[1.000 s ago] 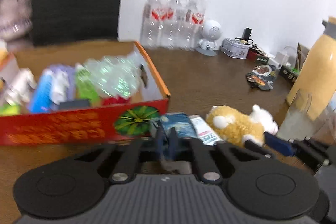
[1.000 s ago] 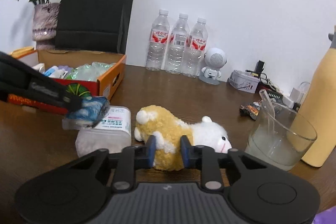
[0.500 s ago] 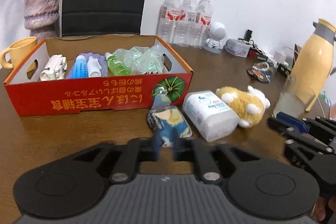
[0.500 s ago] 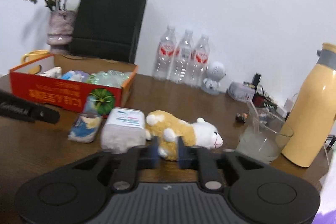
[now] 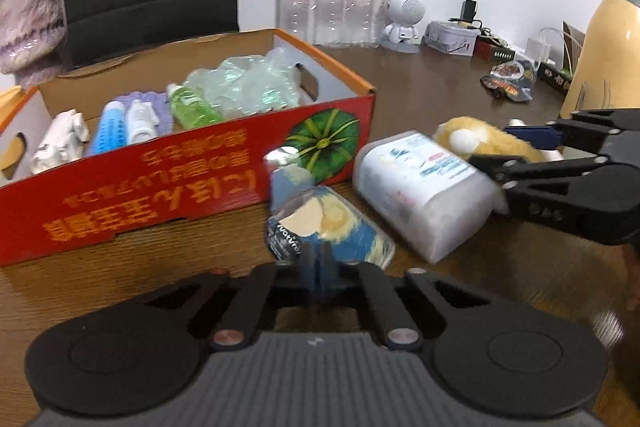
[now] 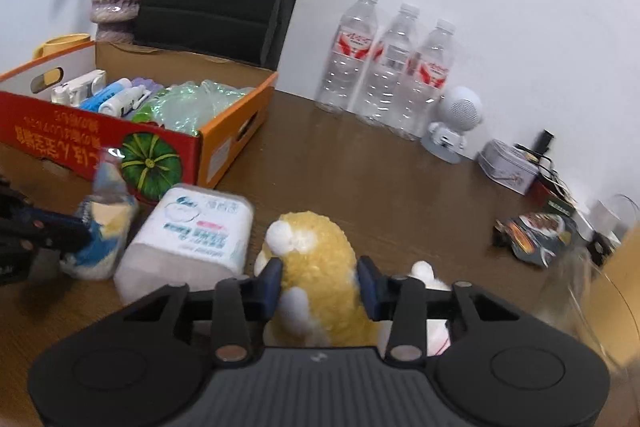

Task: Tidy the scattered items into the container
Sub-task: 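Grasp the blue printed tissue pack with the left tool while the right tool grasps the plush dog, then carry the tissue pack and plush dog into the box and open both tools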

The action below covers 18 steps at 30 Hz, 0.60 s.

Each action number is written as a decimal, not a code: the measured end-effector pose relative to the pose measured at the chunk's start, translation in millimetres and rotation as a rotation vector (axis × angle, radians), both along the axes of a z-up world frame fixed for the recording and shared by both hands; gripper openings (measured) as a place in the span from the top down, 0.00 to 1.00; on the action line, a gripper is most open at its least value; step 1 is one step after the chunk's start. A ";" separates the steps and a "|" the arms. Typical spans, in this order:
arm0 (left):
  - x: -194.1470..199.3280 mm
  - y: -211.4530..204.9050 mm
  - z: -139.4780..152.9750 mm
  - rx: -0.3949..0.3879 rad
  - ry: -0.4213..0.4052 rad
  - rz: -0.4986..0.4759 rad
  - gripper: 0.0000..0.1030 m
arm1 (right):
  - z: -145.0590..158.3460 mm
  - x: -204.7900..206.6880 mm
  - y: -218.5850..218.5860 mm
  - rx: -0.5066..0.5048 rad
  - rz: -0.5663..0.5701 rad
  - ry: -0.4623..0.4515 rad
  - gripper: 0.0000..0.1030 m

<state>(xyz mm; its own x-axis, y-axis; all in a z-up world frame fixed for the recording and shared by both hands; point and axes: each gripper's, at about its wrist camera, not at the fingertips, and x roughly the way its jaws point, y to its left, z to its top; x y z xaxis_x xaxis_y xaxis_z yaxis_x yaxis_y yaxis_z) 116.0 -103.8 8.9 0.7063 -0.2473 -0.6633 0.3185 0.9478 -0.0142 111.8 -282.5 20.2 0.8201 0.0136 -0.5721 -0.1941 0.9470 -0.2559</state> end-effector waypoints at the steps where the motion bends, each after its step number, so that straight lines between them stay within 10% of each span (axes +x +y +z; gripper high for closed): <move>1: -8.1 4.6 -0.2 0.012 -0.007 0.002 0.99 | -1.8 1.5 1.1 0.002 -0.006 0.015 0.65; 16: -164.5 122.3 14.3 -0.036 -0.006 -0.011 0.94 | 33.8 -145.3 82.7 0.263 0.359 0.067 0.71; 18: -162.8 123.5 17.8 -0.076 0.002 0.025 0.69 | 43.1 -146.3 76.6 0.258 0.372 0.048 0.59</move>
<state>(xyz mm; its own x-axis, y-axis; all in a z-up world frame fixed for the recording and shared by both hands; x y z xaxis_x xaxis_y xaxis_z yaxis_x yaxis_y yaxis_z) -46.8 19.7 26.8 0.7118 -0.2792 -0.6445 0.2948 0.9516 -0.0866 -34.5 -205.9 63.3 0.7052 0.4494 -0.5484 -0.5393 0.8421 -0.0033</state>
